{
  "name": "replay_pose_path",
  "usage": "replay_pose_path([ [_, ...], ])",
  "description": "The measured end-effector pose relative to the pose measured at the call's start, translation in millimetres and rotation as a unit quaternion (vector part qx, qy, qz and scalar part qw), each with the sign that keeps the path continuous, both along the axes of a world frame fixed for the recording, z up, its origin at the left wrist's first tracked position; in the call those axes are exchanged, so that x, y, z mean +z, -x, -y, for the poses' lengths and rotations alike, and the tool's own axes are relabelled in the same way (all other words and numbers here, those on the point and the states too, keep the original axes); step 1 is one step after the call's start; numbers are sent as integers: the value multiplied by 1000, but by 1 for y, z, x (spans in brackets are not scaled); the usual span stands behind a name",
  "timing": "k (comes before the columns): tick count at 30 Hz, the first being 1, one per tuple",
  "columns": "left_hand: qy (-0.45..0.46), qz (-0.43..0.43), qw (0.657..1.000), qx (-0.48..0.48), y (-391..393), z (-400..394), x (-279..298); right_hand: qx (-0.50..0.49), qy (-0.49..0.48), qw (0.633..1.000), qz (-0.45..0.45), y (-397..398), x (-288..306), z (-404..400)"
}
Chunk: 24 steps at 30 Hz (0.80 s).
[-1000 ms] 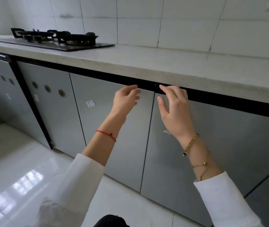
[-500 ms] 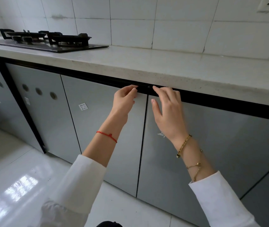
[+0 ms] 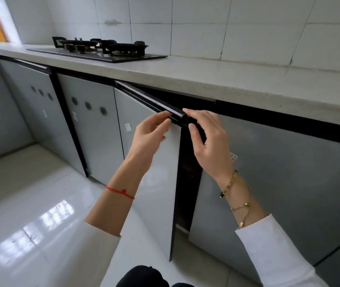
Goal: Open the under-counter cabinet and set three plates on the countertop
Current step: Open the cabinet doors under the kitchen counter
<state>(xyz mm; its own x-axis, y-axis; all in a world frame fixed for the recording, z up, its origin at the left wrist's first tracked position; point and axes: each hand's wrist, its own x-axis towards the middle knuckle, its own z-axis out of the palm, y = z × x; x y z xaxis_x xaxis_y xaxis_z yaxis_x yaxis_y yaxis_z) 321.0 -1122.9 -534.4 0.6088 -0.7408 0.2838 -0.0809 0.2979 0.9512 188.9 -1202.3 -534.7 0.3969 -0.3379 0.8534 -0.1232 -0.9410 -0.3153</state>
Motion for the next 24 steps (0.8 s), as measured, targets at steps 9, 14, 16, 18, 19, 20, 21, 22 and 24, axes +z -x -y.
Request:
replay_pose_path([
  [9, 44, 229, 953, 192, 25, -58, -32, 103, 10, 994, -30, -19, -5, -38],
  [14, 49, 291, 906, 303, 19, -82, -52, 150, 48, 987, -35, -42, -9, -57],
  [16, 36, 307, 896, 318, 16, -92, -59, 164, 68, 983, -38, -52, -12, -60],
  [18, 15, 327, 886, 327, 11, -100, -66, 180, 80, 980, -39, -61, -13, -62],
  [19, 8, 334, 881, 334, 9, -104, -69, 192, 83, 977, -40, -65, -14, -63],
  [20, 4, 339, 877, 341, 7, -108, -71, 204, 85, 974, -43, -70, -14, -64],
  [21, 3, 342, 872, 349, 4, -112, -74, 215, 89, 971, -47, -74, -14, -66],
  [22, 3, 344, 868, 357, 1, -116, -76, 224, 92, 969, -52, -80, -14, -68],
  [24, 5, 345, 861, 375, -8, -124, -78, 239, 102, 964, -59, -92, -13, -76],
])
